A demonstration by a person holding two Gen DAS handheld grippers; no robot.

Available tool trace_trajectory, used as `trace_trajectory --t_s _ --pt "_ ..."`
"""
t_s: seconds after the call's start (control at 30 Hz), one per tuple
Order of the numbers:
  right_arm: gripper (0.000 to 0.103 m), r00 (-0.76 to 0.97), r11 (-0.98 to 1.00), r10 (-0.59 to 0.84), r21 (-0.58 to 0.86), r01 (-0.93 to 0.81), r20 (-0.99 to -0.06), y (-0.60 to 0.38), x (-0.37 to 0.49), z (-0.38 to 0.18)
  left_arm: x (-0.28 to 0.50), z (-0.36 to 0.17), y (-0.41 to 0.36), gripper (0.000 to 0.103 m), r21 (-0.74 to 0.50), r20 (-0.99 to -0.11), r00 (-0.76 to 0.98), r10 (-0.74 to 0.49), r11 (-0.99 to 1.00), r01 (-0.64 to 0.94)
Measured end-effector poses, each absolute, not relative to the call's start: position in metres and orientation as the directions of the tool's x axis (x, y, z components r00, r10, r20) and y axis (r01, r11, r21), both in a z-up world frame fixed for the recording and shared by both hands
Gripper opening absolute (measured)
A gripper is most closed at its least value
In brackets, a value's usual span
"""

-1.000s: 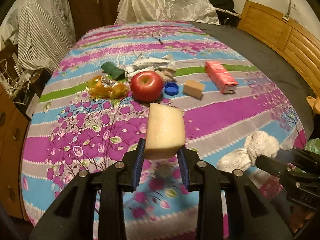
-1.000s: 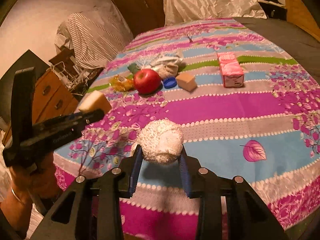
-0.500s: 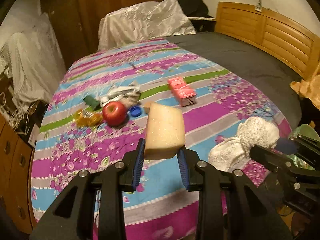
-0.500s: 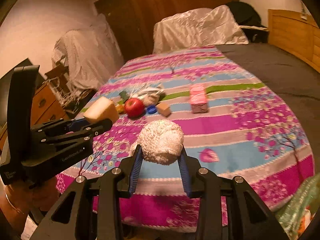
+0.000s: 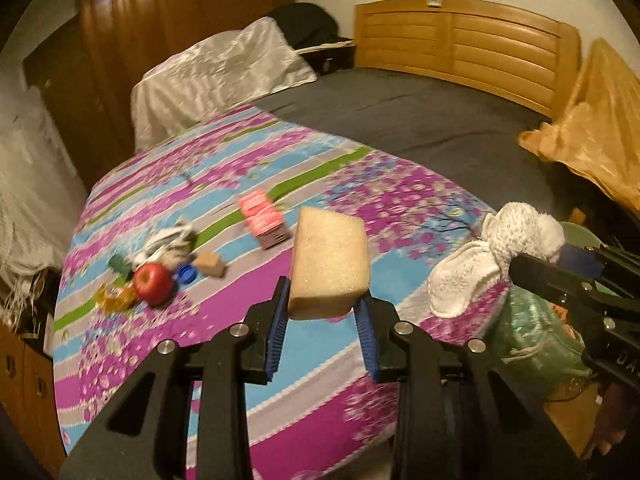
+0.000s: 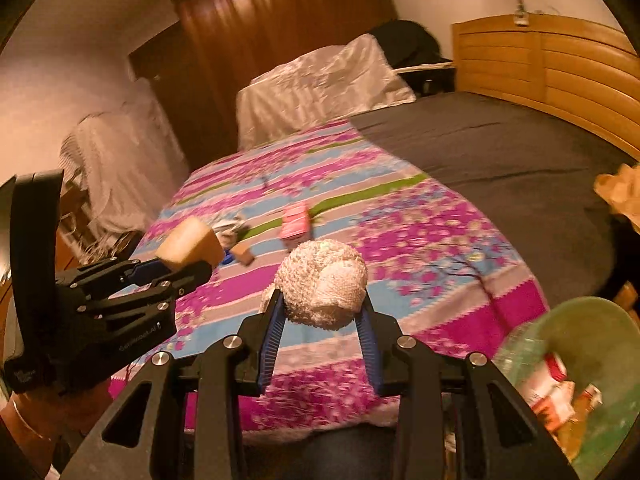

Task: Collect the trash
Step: 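Carry the sponge and sock over the green bin and release both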

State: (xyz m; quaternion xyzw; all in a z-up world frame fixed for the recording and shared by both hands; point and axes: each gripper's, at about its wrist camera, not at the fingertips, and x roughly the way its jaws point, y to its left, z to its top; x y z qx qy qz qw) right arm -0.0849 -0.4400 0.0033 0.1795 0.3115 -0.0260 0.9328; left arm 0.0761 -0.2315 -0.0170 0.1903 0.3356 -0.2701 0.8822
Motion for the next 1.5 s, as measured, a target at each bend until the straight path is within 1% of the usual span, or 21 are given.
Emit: trace_trajectory --t_s 0.33,0.77,1.2,1.4,1.5 --pt "0.037 0.814 0.89 -0.08 0.327 0.318 -0.575 -0.518 -0.148 0.007 0.038 -0.012 -0.308 0.03 0.193 -0.681 0.59 -0.435 0.67 0.717" --pt "0.037 0.786 0.823 -0.236 0.314 0.475 -0.572 -0.593 -0.212 0.004 0.003 -0.014 -0.382 0.03 0.221 -0.685 0.531 -0.499 0.552 0.804" --pt "0.037 0.656 0.746 -0.454 0.145 0.65 -0.603 -0.647 -0.262 -0.002 -0.036 -0.029 -0.452 0.03 0.238 -0.712 0.447 -0.541 0.412 0.879" --pt "0.037 0.588 0.739 -0.517 0.021 0.673 -0.622 -0.651 -0.268 -0.007 -0.048 -0.04 -0.467 0.03 0.236 -0.73 0.415 -0.543 0.369 0.899" --pt "0.037 0.565 0.74 -0.537 -0.029 0.672 -0.626 -0.647 -0.268 -0.009 -0.046 -0.049 -0.47 0.03 0.199 -0.759 0.368 -0.538 0.346 0.917"
